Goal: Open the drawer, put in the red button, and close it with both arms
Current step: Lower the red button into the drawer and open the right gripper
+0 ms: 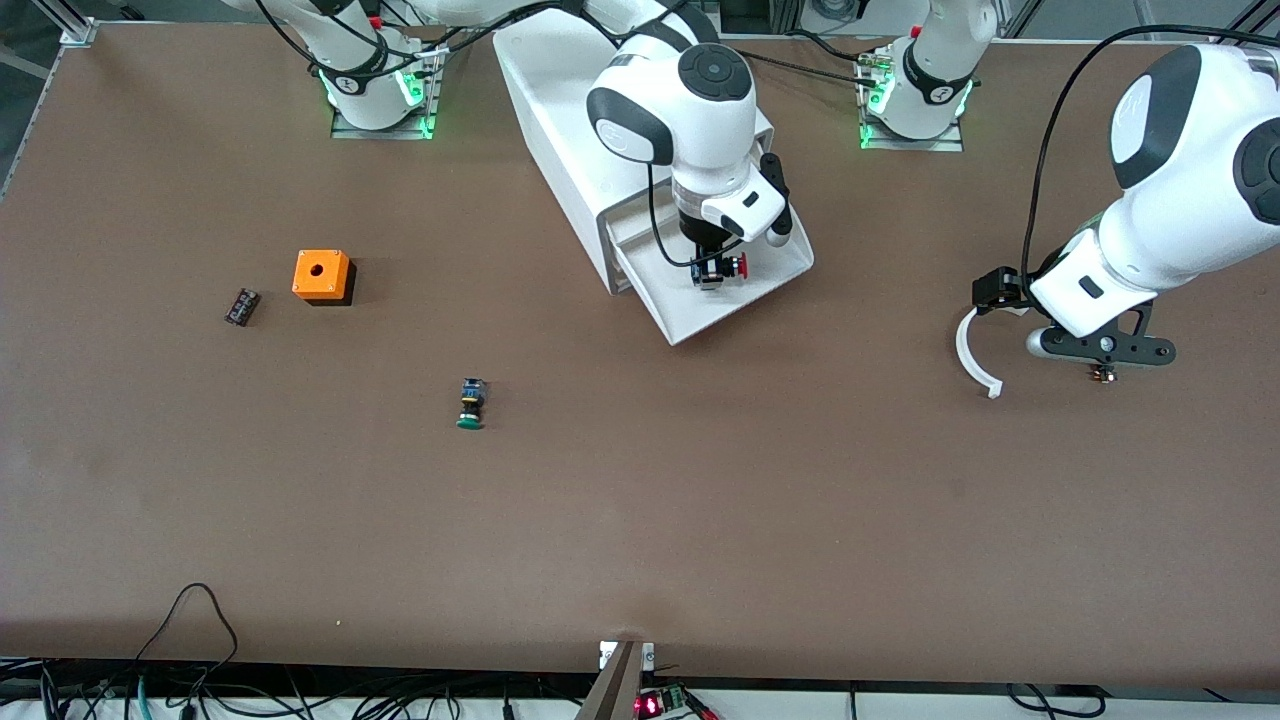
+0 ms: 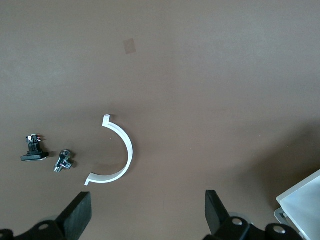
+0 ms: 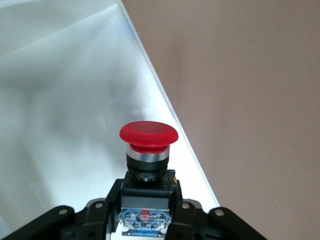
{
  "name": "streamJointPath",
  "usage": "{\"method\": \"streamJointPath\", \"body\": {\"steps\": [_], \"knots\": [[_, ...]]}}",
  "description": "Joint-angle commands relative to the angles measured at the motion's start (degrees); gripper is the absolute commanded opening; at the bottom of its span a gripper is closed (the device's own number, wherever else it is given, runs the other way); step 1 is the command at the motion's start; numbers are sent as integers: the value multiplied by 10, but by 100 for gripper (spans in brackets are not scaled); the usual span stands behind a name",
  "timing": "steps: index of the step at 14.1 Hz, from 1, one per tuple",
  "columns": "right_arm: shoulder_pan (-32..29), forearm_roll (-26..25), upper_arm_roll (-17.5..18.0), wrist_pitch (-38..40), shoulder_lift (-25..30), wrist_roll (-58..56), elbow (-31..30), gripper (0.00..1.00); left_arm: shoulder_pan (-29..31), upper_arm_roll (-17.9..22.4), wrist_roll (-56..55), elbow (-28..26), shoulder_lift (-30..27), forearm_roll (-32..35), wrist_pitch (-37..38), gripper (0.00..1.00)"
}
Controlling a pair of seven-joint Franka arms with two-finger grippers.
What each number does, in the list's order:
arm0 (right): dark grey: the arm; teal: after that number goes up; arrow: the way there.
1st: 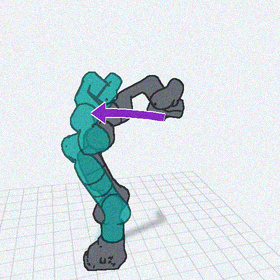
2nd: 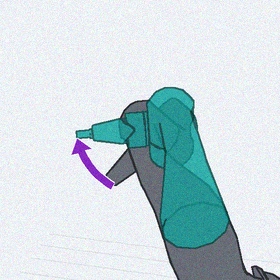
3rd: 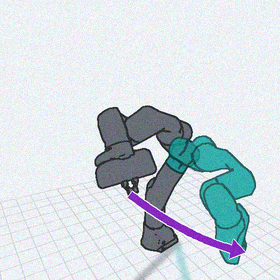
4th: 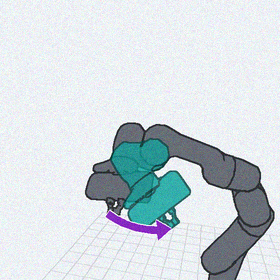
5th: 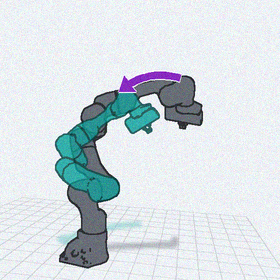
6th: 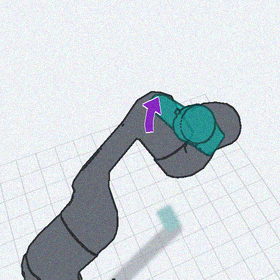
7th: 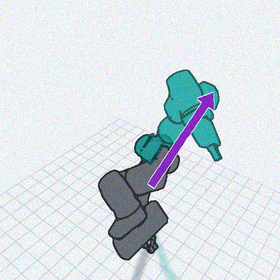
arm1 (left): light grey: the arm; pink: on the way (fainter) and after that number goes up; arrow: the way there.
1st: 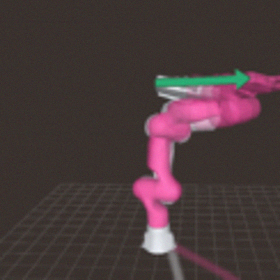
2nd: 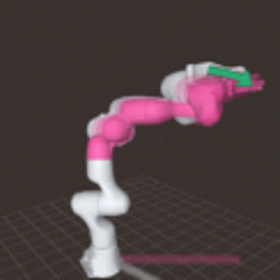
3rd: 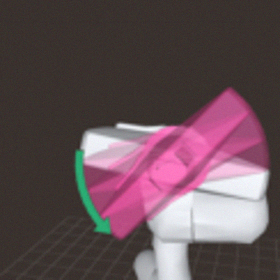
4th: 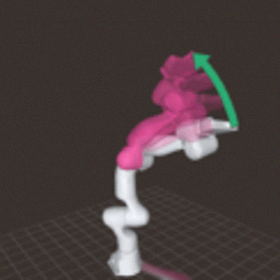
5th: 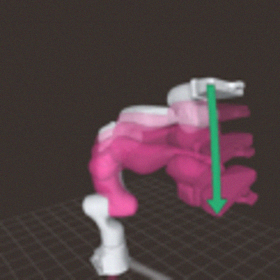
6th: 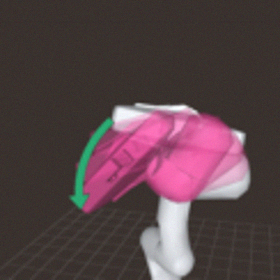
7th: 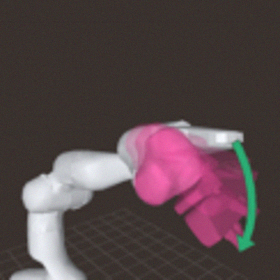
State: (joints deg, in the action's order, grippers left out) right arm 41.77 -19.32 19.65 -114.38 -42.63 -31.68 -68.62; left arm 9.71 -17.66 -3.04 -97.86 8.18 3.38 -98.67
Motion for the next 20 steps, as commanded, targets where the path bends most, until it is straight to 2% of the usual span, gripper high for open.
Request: {"method": "streamJointPath", "body": {"steps": [1,6,8,10,11,16,18,20], "knots": [[-1,-10,-3,30,-3,-15,0,21,-4,0,-3,13,3,-7,5,100],[7,-10,-1,50,-9,-14,-5,25,-3,0,-3,12,3,-8,5,100],[10,-9,-1,50,-10,-11,-5,34,-3,0,-3,12,3,-9,5,100],[11,-7,0,54,-10,-6,-5,52,-3,0,-3,12,3,-10,6,100],[12,-7,0,55,-10,-1,-5,100,-3,0,-3,12,3,-10,6,100],[9,-10,1,55,12,62,2,100,-5,0,-28,12,3,-13,3,100],[-1,-12,-1,54,40,102,12,100,-33,-2,-92,5,18,-18,-17,100],[-40,-8,-1,54,59,115,45,100,-67,-4,-168,4,59,-21,-66,100]]}}
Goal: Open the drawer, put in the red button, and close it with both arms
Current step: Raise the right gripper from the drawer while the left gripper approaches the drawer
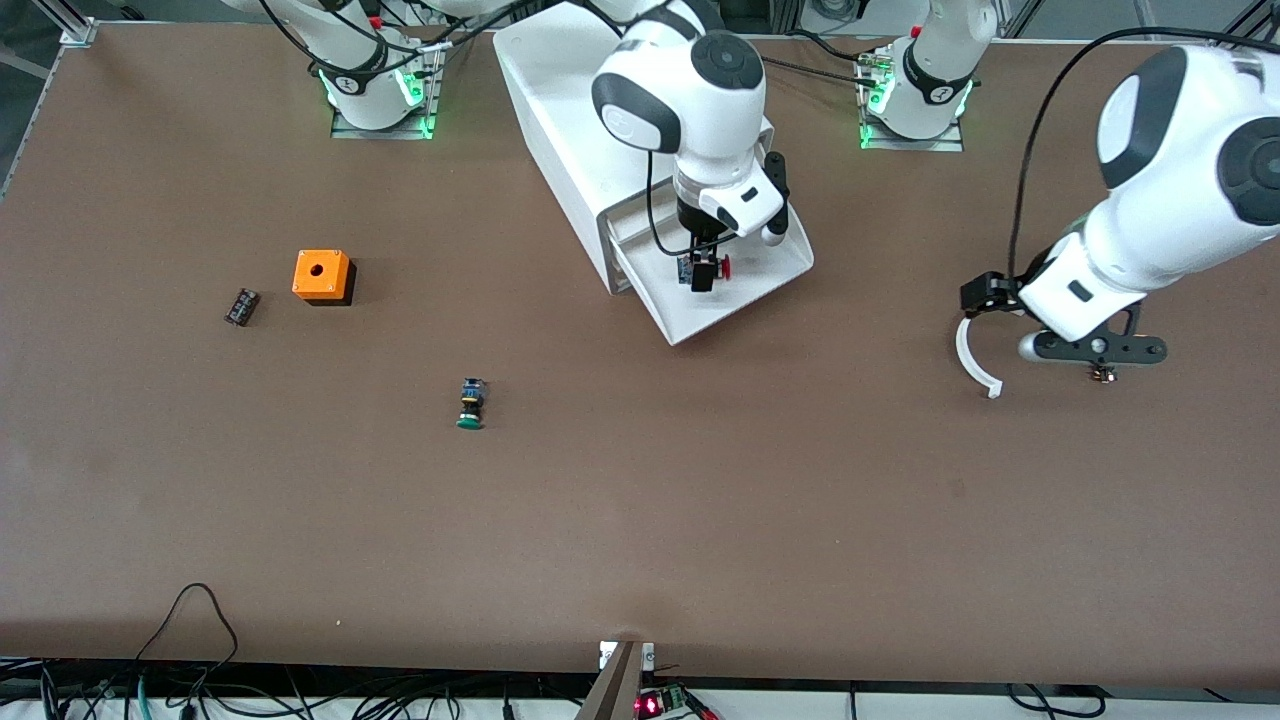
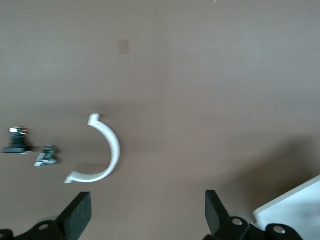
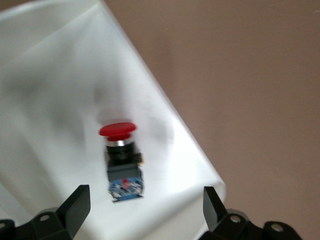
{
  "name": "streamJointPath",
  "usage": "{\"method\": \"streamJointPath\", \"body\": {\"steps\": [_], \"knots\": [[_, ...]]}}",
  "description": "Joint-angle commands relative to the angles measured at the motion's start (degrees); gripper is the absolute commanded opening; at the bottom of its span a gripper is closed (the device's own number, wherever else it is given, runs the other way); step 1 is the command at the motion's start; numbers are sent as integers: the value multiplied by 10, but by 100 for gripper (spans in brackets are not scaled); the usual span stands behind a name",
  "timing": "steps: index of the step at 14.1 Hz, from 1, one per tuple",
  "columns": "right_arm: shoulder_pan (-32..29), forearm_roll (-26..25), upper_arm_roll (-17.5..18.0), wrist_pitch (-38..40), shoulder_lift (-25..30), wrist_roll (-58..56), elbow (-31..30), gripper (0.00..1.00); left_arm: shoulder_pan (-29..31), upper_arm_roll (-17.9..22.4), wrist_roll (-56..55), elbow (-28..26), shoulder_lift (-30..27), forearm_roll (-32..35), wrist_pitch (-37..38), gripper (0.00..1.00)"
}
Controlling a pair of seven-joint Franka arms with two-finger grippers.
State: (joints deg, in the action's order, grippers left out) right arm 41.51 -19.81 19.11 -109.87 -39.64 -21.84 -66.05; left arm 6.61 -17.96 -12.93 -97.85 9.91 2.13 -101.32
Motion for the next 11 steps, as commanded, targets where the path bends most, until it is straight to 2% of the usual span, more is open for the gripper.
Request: {"method": "streamJointPath", "body": {"steps": [1,3,5,8,11], "knots": [[-55,-2,2,10,41,15,27,100,-55,0,-106,3,67,-8,-72,100],[-100,-2,-1,4,68,16,31,100,-94,0,-187,-18,109,-2,-154,100],[-145,-2,-1,7,90,29,31,100,-113,0,-229,-69,125,-1,-254,100],[-201,4,-15,9,103,195,25,100,-156,1,-315,-142,134,1,-369,100],[-249,57,-40,9,110,355,-6,100,-196,0,-379,-174,120,2,-384,100]]}}
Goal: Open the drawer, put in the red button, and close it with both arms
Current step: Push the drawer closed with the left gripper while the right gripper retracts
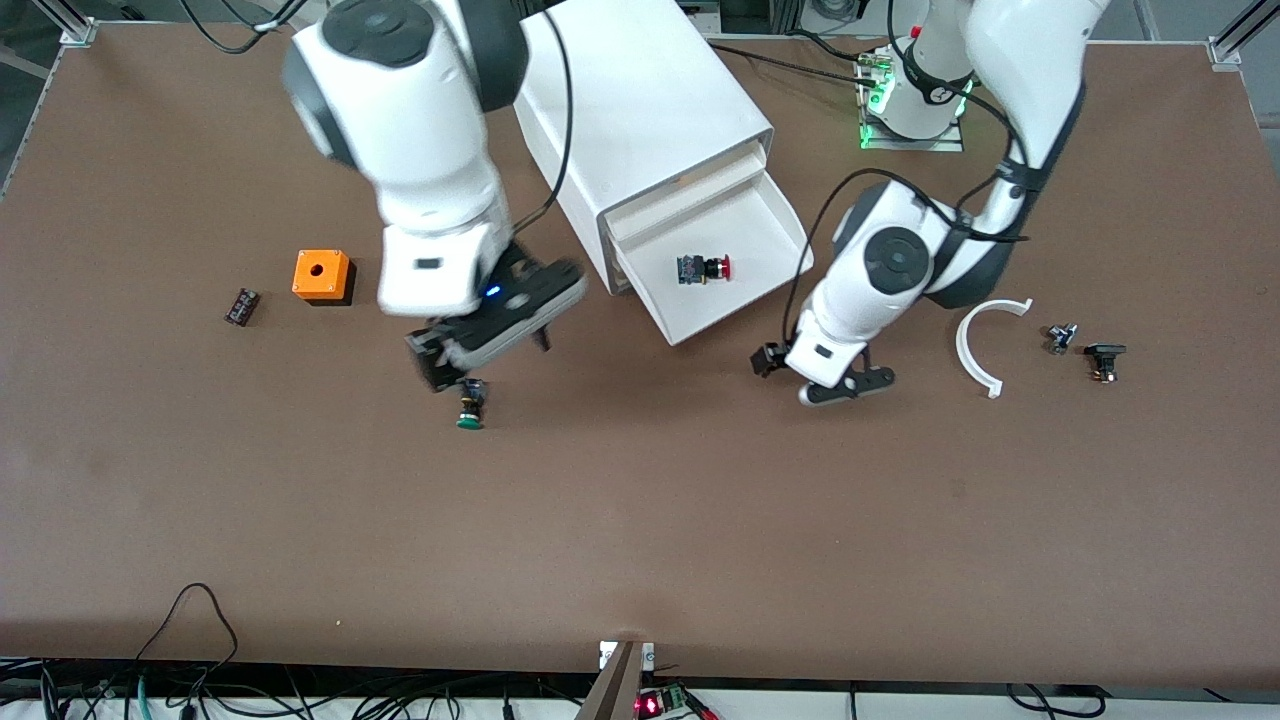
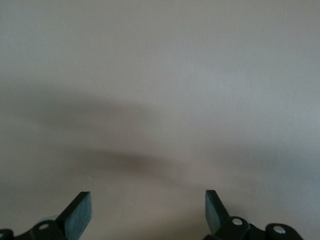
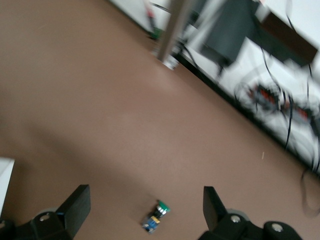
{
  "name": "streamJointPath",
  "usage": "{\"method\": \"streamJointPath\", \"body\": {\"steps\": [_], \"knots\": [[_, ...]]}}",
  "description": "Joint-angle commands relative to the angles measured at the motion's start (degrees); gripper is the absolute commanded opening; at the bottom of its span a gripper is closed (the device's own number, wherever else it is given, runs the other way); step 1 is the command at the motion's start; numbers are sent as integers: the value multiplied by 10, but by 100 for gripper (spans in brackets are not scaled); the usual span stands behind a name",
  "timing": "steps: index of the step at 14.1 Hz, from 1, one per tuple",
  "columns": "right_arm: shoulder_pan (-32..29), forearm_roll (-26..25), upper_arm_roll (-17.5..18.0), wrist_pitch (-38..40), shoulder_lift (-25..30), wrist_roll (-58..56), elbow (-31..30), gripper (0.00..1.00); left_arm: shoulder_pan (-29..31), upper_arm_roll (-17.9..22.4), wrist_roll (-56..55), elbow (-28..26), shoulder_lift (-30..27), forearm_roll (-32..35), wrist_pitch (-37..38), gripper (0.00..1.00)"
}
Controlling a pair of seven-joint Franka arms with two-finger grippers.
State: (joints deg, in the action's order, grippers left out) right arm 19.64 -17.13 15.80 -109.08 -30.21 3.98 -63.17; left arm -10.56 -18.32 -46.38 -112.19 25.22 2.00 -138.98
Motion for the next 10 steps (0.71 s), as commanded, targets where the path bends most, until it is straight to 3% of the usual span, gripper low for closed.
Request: {"method": "streamJointPath", "body": {"steps": [1,3,5,7,10], "knots": [[-46,32,-9,3,27,128,-56,100,-37,3,-55,-43,-46,3,-7,100],[-74,36,-24,38,64,189,-114,100,-65,-3,-76,-73,-66,3,-5,100],[-106,60,-29,99,95,223,-150,100,-71,-49,-127,-85,-68,3,2,100],[-125,61,-35,151,97,231,-151,100,-77,-81,-183,-85,-66,3,5,100],[-132,61,-86,171,119,220,-161,100,-79,-106,-189,-83,-66,3,32,100]]}}
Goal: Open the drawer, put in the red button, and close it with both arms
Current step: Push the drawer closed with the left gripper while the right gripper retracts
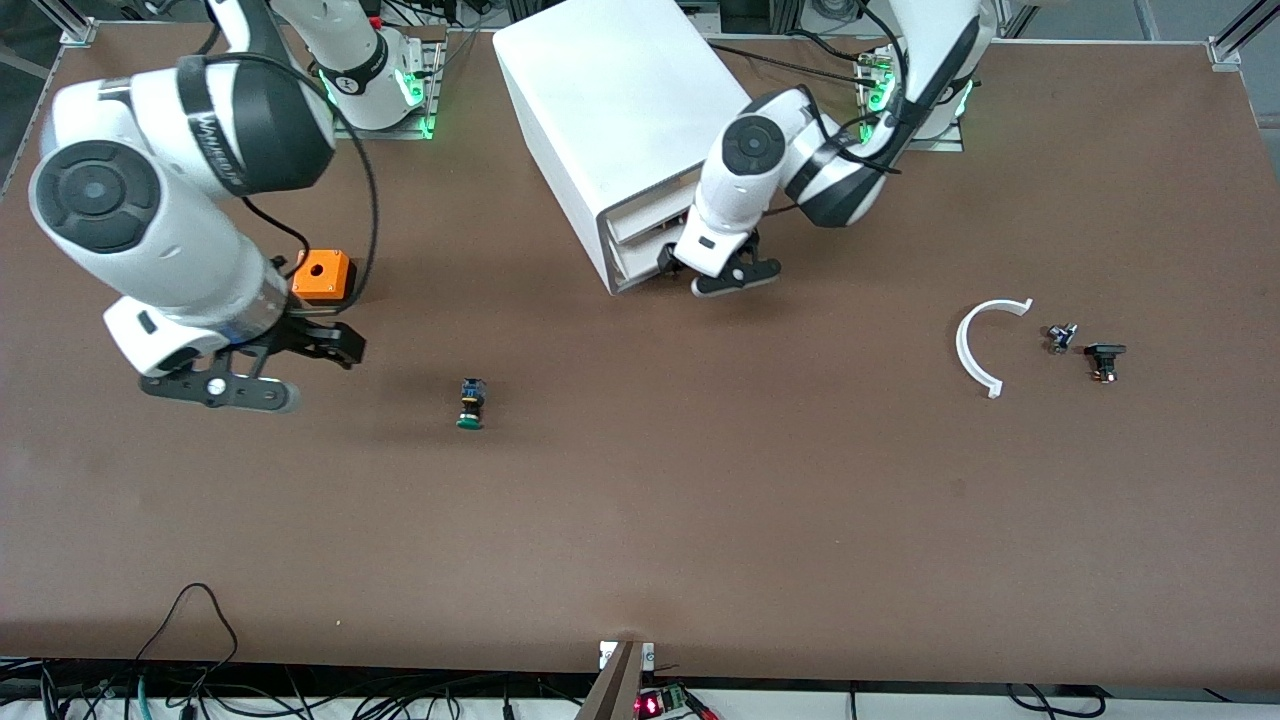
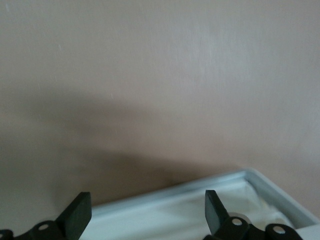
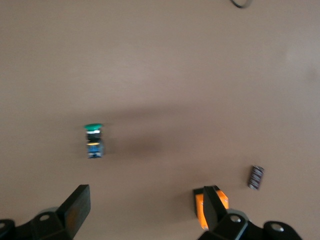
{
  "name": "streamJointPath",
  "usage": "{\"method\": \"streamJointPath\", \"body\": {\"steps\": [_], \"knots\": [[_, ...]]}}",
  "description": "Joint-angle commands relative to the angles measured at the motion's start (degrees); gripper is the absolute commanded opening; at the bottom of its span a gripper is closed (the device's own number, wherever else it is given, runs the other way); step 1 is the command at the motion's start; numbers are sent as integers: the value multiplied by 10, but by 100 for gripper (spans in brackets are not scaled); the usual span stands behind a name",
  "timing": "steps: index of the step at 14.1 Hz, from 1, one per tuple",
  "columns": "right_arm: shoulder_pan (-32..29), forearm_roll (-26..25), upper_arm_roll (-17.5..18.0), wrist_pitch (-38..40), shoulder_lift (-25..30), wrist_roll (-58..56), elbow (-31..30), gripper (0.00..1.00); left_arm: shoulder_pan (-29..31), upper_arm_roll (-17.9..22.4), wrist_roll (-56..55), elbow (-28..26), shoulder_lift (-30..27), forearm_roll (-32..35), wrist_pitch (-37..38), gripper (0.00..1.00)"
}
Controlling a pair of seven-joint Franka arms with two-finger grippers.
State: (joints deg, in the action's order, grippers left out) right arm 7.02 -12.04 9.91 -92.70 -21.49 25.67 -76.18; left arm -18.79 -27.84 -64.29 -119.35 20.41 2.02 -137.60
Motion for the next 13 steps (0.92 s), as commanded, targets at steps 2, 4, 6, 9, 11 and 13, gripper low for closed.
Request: {"method": "streamJointPath", "body": {"steps": [2,4,6,9,11,13], "knots": [[-10,-3,-53,40,35,-11,-32,100,2,-12,-13,-12,-18,3,20,100],[-29,-26,-60,45,37,-87,-43,100,-2,-18,-15,-11,-16,2,29,100],[-40,-26,-62,52,50,-111,-54,100,-5,-27,-27,-8,-16,2,37,100],[-63,-8,-62,48,68,-108,-56,100,40,-21,-15,29,-19,2,79,100],[-83,66,-64,26,79,-108,-57,100,118,-22,43,96,-14,2,121,100],[-90,83,-64,-20,97,-115,-90,100,188,-23,150,156,-14,1,183,100]]}}
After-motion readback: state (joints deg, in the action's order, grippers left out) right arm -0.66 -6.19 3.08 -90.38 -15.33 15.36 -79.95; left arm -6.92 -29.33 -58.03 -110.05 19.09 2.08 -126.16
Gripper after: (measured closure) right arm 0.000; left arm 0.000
